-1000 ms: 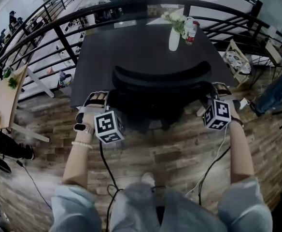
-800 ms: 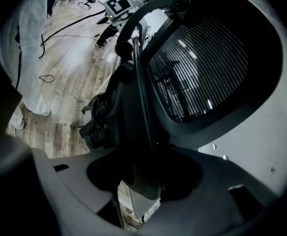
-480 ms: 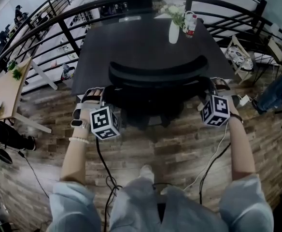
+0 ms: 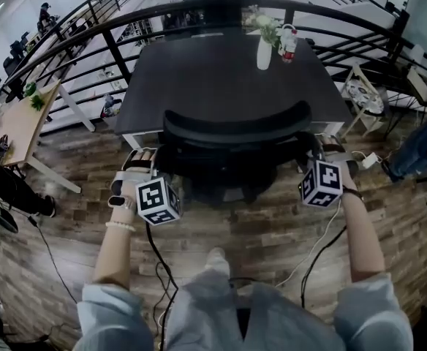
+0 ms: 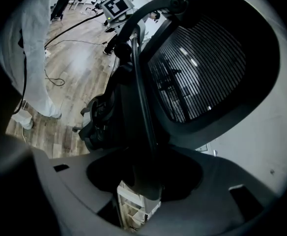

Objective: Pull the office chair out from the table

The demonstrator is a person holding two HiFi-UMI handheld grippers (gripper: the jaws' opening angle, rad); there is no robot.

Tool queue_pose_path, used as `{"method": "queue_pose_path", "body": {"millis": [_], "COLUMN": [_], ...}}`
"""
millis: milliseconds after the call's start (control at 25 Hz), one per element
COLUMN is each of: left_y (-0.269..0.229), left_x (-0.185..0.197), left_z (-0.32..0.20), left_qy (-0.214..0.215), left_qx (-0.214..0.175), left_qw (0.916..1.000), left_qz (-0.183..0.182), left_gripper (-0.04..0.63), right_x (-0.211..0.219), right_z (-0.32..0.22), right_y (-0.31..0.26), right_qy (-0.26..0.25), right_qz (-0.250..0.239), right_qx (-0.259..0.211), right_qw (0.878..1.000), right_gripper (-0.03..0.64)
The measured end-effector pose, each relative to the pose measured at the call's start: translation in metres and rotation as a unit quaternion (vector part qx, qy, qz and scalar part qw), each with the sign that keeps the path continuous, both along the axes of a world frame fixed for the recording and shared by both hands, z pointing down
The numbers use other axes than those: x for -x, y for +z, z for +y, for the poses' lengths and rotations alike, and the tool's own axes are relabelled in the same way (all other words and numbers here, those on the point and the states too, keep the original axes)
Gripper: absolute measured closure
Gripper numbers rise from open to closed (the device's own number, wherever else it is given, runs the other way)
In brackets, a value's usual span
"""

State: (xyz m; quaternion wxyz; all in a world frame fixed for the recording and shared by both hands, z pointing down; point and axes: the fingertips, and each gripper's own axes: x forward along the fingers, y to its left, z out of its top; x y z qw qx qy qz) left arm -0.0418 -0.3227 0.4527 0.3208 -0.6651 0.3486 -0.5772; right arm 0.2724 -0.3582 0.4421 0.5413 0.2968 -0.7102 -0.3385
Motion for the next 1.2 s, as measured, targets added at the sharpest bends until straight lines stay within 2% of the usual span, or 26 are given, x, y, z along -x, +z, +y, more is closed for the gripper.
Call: {"method": "queue_pose_path", "body": {"millis": [680,1200], "left_y": [0.000,0.005], "left_x": [-0.013,-0.021], "left_z": [0.134,0.211], "left_qy": [-0.035,-0.012], "left_qx": [-0.007,0.000], "left_qw": [0.9994,0.9999], "left_qz": [0.003,-0.003], "left_gripper": [0.408,0.408], "right_x": [-0.008,-0.020], "right_z": [0.105,0.201], "right_y": [0.001,0.005], "right_qy": [-0.031,-0.003], "right_qz": [-0.006,0.003], "right_qx": [-0.005,-0.010], "right_qw": [0.999,1.000], "right_gripper": [0.418,0.417]}}
